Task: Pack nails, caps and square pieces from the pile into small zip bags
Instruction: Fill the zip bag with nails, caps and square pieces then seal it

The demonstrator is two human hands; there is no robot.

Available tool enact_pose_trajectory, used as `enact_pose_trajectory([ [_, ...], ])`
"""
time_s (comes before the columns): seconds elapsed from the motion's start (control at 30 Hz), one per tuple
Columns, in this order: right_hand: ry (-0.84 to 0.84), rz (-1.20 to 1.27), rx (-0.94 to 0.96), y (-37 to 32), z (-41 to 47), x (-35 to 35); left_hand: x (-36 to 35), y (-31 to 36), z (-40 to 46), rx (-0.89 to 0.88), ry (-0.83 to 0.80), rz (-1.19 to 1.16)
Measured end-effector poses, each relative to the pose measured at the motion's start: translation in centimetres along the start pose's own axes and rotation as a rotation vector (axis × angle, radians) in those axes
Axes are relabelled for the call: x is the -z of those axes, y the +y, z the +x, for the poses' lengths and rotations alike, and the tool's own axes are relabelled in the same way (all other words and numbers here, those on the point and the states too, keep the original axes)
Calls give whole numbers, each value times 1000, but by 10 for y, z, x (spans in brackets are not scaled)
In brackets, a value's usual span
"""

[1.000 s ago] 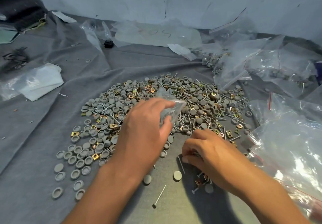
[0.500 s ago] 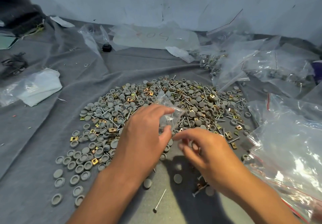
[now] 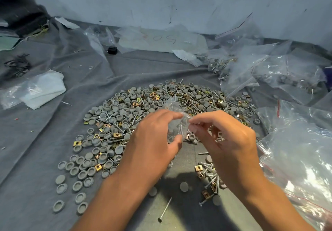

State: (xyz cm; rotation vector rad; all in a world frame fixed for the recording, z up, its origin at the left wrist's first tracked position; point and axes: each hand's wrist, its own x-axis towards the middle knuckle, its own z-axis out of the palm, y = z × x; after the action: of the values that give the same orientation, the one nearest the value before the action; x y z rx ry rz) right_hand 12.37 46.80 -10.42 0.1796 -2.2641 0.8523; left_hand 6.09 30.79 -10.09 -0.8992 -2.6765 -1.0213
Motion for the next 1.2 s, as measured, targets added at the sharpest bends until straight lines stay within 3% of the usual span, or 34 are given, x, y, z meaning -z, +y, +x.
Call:
enact_pose_trajectory([
  [0.13, 82, 73, -39, -3, -1, -5, 0, 2, -1, 12, -16, -12],
  [0.37, 13, -100, -28, 14, 7, 8, 1, 1, 0, 9, 25, -37],
  [0.43, -211, -163, -147, 29, 8, 26, 1, 3, -1, 11, 106, -54],
  [0.53, -750, -327, -262, 45, 0, 38, 5, 8, 0, 16, 334, -110],
  [0.6, -886, -392, -240, 47, -8, 35, 7, 7, 1, 5, 408, -96],
  [0.77, -837, -530, -191, 31, -11, 26, 1, 7, -2, 6, 166, -4],
  [0.97, -842, -553, -183, 24, -18, 21, -1, 10, -3, 9, 53, 13],
  [1.1, -506, 59, -437, 26, -6, 26, -1, 10, -3, -2, 9, 6],
  [1.2, -354, 467, -420, 19, 0, 26, -1, 9, -2, -6, -2, 0],
])
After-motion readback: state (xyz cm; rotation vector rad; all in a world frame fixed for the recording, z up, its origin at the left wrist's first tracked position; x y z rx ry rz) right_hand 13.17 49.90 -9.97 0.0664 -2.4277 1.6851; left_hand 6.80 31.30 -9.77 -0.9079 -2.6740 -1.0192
